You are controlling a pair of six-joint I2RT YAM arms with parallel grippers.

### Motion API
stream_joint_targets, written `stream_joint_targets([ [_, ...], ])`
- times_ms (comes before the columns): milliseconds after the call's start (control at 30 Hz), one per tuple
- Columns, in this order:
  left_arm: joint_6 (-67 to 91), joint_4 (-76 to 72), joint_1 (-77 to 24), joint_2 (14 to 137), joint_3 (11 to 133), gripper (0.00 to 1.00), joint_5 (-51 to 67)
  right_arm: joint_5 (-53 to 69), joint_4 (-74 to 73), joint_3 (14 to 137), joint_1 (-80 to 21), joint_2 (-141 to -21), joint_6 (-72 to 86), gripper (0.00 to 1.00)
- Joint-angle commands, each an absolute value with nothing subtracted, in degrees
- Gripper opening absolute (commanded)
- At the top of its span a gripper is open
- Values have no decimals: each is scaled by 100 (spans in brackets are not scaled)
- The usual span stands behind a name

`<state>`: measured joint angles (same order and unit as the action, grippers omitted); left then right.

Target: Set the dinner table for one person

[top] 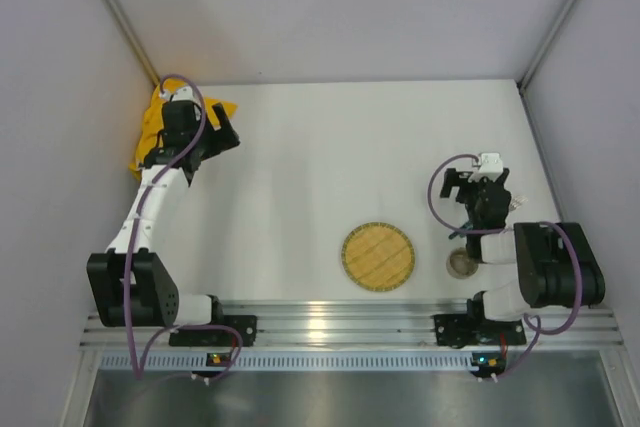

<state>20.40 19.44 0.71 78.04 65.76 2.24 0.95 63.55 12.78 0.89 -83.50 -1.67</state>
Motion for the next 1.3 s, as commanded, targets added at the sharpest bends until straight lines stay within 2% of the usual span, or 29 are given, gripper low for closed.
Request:
stream_joint_targets([
  [0,2214,2645,88,7865,7030,98,-701,-1058,6093,1713,-254,-7983,-123,100],
  [33,2293,2715,97,8127,7214,98,-842,-1298,4934,2236,-464,-7824,-193,100],
  [100,2311,2812,245,8462,7408,99,-644,-1790,3505,3159,-632,-7778,-37,100],
  [133,2399,2865,324,8864,7635,98,-616,-1680,2271,4252,-633,-7900,617,100],
  [167,2460,2944,447,9103,7786,98,-702,-1583,1685,4846,-633,-8084,841,100],
  [200,2531,3240,492,9584,8179,98,-982,-1573,635,5957,-633,-8608,1279,100],
  [233,2514,3278,536,9832,8339,98,-1037,-1425,76,6464,-520,-8900,2588,100],
  [267,2479,3322,588,10087,8524,98,-1072,-562,-339,6921,-336,-9217,2741,100],
  [300,2479,3392,589,10577,8882,98,-1264,1691,-778,7335,-134,-9916,2803,100],
  [333,2357,3419,598,10834,9060,98,-1274,2201,-913,7843,-71,-10201,3230,100],
  [367,2338,3480,598,11072,9253,98,-1344,2354,-923,7849,-123,-10308,3313,100],
  [467,2206,3718,659,11951,10070,96,-1468,1592,-940,7331,-605,-9653,2989,100],
  [600,2066,3841,782,12900,11010,94,-1441,1898,-1167,6821,-659,-9299,2839,100],
  [733,1995,3955,975,13438,11548,92,-1503,1828,-1643,6776,-589,-9044,2523,100],
  [833,2004,4043,1116,13710,11768,85,-1424,1784,-1924,6838,-571,-8991,2373,100],
  [867,2013,4078,1134,13781,11786,83,-1406,1767,-1986,6873,-571,-9017,2347,100],
  [1000,2022,4078,1204,13816,11594,56,-1301,1740,-2223,7031,-519,-9149,2250,100],
  [1100,1917,3991,1213,13816,11357,45,-952,1740,-2302,7145,-501,-9272,2189,100],
  [1167,1855,3964,1204,13895,11268,32,-722,1749,-2355,7189,-501,-9342,2153,100],
  [1200,1820,3973,1222,13922,11250,24,-529,1740,-2382,7216,-492,-9369,2127,100],
  [1233,1811,4051,1204,13965,11250,4,-406,1740,-2408,7216,-492,-9369,2118,100],
  [1267,1828,4130,1204,14001,11354,0,-309,1740,-2443,7216,-483,-9360,2109,100],
])
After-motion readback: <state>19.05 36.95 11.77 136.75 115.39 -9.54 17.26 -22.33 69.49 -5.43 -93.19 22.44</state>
